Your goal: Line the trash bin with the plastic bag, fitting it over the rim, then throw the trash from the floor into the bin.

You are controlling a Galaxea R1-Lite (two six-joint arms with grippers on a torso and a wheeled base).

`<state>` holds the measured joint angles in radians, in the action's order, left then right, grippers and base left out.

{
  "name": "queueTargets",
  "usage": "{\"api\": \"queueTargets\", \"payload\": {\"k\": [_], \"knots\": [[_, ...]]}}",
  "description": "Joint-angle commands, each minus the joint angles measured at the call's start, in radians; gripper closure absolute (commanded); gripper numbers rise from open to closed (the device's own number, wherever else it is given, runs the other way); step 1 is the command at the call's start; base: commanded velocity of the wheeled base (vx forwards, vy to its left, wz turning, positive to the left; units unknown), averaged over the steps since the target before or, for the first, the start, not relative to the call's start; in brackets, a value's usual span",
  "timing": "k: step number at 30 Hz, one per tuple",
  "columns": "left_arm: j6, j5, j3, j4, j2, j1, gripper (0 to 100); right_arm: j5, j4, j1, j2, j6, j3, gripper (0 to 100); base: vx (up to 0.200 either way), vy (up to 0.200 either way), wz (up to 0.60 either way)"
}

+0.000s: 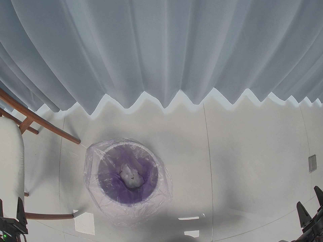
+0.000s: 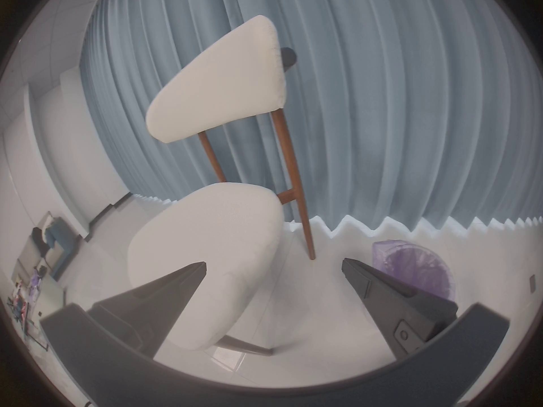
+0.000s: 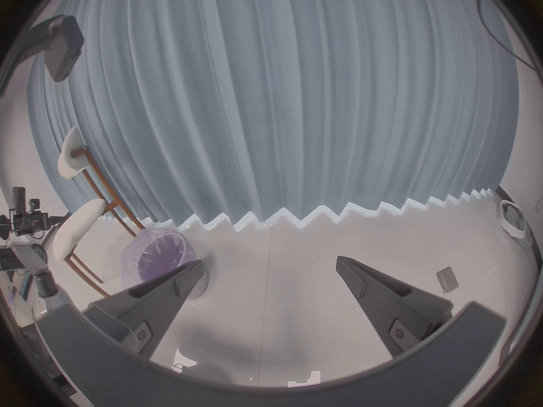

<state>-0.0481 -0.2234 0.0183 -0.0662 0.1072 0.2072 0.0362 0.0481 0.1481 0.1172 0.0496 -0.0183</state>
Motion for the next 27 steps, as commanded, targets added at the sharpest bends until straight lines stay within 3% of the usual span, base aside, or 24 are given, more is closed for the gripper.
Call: {"api": "queueTargets", "payload": {"k": [1, 2, 4, 6, 7, 9, 12, 17, 20, 24, 27], "knots": [[0.034, 0.223, -0.018, 0.042, -0.014, -0.035, 0, -0.013, 0.001, -0.182, -0.054, -0.007, 0.012, 0, 0.000, 0.000, 0.00], [0.063, 0.260, -0.018, 0.062, -0.012, -0.037, 0, -0.035, 0.006, -0.180, -0.054, -0.002, 0.012, 0, 0.000, 0.000, 0.00], [0.071, 0.256, -0.018, 0.071, -0.012, -0.037, 0, -0.013, 0.003, -0.174, -0.065, -0.008, 0.012, 0, 0.000, 0.000, 0.00], [0.066, 0.251, -0.018, 0.068, -0.012, -0.037, 0, 0.203, -0.025, -0.145, -0.117, -0.033, 0.004, 0, 0.000, 0.000, 0.00], [0.068, 0.251, -0.018, 0.068, -0.012, -0.037, 0, 0.249, -0.036, -0.147, -0.117, -0.033, 0.001, 0, 0.000, 0.000, 0.00], [0.065, 0.248, -0.018, 0.068, -0.012, -0.035, 0, 0.217, -0.037, -0.147, -0.117, -0.033, 0.001, 0, 0.000, 0.000, 0.00], [0.056, 0.234, -0.018, 0.068, -0.012, -0.035, 0, 0.039, -0.011, -0.148, -0.117, 0.004, 0.009, 0, 0.000, 0.000, 0.00], [0.057, 0.234, -0.018, 0.069, -0.014, -0.035, 0, 0.005, 0.007, -0.148, -0.117, 0.064, 0.015, 0, 0.000, 0.000, 0.00], [0.056, 0.231, -0.018, 0.072, -0.012, -0.043, 0, 0.018, 0.006, -0.148, -0.117, 0.041, 0.014, 0, 0.000, 0.000, 0.00], [0.065, 0.240, -0.018, 0.069, -0.072, -0.221, 0, 0.136, 0.001, -0.148, -0.117, -0.013, 0.014, 0, 0.000, 0.000, 0.00], [0.051, 0.231, -0.018, 0.066, -0.107, -0.198, 0, 0.206, -0.027, -0.147, -0.117, -0.050, 0.004, 0, 0.000, 0.000, 0.00]]}}
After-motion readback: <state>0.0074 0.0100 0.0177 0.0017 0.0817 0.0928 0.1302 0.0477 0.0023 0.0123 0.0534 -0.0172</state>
